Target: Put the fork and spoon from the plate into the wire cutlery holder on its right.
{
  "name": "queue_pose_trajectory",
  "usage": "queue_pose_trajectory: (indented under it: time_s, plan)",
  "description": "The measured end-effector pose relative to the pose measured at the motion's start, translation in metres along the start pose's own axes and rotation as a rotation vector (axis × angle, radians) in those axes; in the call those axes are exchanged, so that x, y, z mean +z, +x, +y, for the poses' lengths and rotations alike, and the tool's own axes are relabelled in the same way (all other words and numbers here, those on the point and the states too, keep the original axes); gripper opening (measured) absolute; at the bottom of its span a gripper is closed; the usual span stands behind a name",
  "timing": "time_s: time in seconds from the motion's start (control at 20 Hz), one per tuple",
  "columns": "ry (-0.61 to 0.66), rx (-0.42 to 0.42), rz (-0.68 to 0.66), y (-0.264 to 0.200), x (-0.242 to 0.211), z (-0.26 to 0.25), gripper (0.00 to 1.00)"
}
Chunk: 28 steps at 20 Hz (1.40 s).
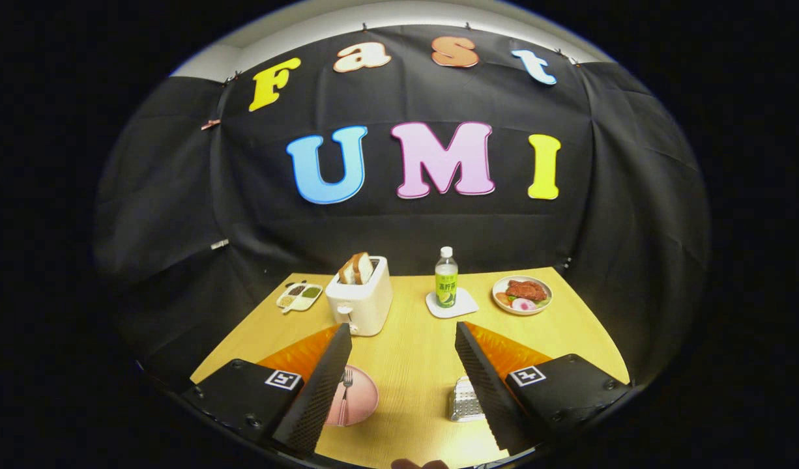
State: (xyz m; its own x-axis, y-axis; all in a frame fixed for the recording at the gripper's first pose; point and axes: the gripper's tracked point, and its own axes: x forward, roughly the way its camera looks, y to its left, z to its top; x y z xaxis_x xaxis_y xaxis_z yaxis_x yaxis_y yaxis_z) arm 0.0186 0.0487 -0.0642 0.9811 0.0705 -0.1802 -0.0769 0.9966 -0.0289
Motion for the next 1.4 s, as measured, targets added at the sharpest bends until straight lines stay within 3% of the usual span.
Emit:
queue_pose_trajectory:
  time_s: [0.5, 1.15, 1.3, 1.4]
  plan:
    - [-0.097, 0.135, 0.303, 0.038, -0.104, 0.058, 1.0]
    - [-0.236, 0.226, 0.626, 0.079, -0.207, 0.113, 1.0]
    - [-0.279, 0.224, 0.678, 0.084, -0.229, 0.118, 0.97]
    - [-0.3, 0.217, 0.727, 0.086, -0.246, 0.117, 0.9]
